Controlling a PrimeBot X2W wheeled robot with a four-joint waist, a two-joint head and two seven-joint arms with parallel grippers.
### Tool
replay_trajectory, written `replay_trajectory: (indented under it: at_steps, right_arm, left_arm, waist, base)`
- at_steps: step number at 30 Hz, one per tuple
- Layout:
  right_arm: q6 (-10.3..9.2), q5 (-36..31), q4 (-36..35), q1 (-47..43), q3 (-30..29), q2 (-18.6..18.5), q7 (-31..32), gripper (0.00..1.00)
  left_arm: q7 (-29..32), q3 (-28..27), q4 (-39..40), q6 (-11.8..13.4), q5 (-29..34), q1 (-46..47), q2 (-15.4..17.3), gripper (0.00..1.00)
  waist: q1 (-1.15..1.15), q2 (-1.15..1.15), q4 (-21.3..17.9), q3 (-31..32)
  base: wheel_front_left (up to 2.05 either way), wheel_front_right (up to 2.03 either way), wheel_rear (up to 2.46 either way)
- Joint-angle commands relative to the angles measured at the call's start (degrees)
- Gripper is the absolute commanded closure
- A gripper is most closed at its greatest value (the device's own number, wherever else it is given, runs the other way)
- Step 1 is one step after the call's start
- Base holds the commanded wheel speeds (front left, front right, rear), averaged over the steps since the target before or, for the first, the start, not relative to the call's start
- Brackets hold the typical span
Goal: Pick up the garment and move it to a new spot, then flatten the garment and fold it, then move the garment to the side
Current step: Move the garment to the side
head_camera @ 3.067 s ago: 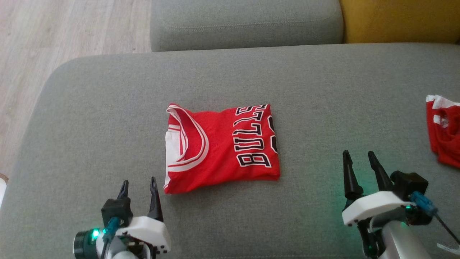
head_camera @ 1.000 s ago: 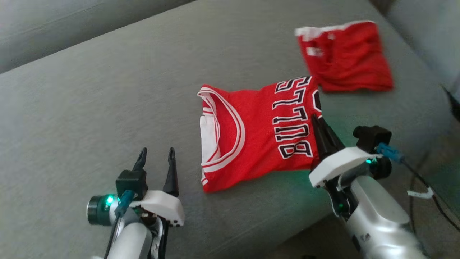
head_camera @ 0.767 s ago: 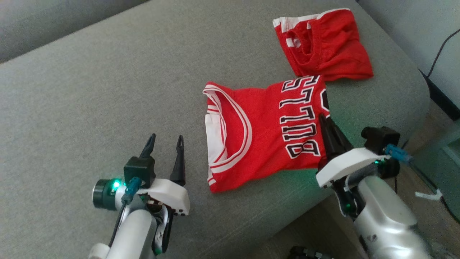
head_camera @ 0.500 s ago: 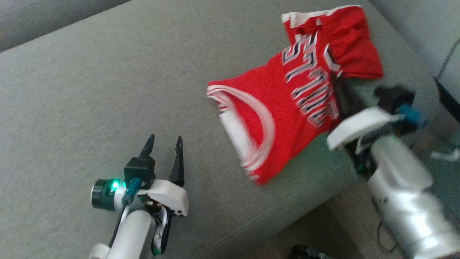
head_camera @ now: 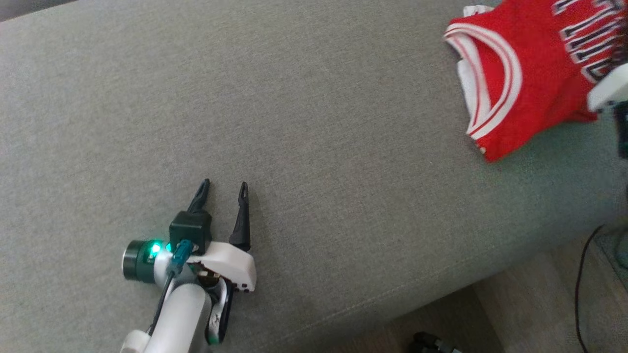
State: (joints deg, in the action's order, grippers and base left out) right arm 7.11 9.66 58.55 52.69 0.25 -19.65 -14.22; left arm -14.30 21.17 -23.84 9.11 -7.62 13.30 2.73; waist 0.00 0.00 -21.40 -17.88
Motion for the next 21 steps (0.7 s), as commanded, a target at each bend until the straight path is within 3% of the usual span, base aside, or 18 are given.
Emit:
replay_trajectory:
  at_steps: [1,6,7,8,17,21]
  right_arm:
    - [0.37,-0.52,-1.58,1.49,0.05,-1.25,-0.75,1.0]
    - [0.37,-6.81,-1.84,0.4,-3.81,-1.95,-0.76,0.98]
    - [0.37,-7.69,-1.94,0.3,-4.42,-1.62,-0.76,0.35]
    - [0.37,-8.6,-2.11,0.24,-5.09,-1.36,-0.77,0.0]
    - [0.37,-12.59,-13.96,-5.17,-10.96,4.05,-0.77,0.0]
    - [0.37,-11.62,-19.38,-8.83,-9.1,7.49,-0.77,0.0]
  left_arm:
    - [-0.7,-1.85,2.06,0.44,0.5,2.07,0.15,0.0]
    - [-0.7,-2.11,1.99,0.43,0.64,2.58,0.15,0.0]
    - [-0.7,-2.19,2.02,0.46,0.66,2.66,0.15,0.0]
    - [-0.7,-2.24,2.04,0.49,0.65,2.75,0.15,0.0]
    - [-0.7,-3.84,2.5,1.86,1.26,3.94,0.15,0.0]
    - [-0.7,-5.07,3.24,2.69,0.48,3.38,0.15,0.0]
  waist:
    - [0.0,0.0,0.07,-0.07]
    - [0.0,0.0,-0.12,-0.21]
    - [0.0,0.0,-0.19,-0.25]
    - [0.0,0.0,-0.23,-0.31]
    - [0.0,0.0,2.29,0.32]
    - [0.0,0.0,4.6,1.52]
  base:
    - [0.0,0.0,0.0]
    - [0.0,0.0,0.0]
    - [0.0,0.0,0.0]
    - [0.0,0.0,0.0]
    - [0.0,0.0,0.0]
    - [0.0,0.0,0.0]
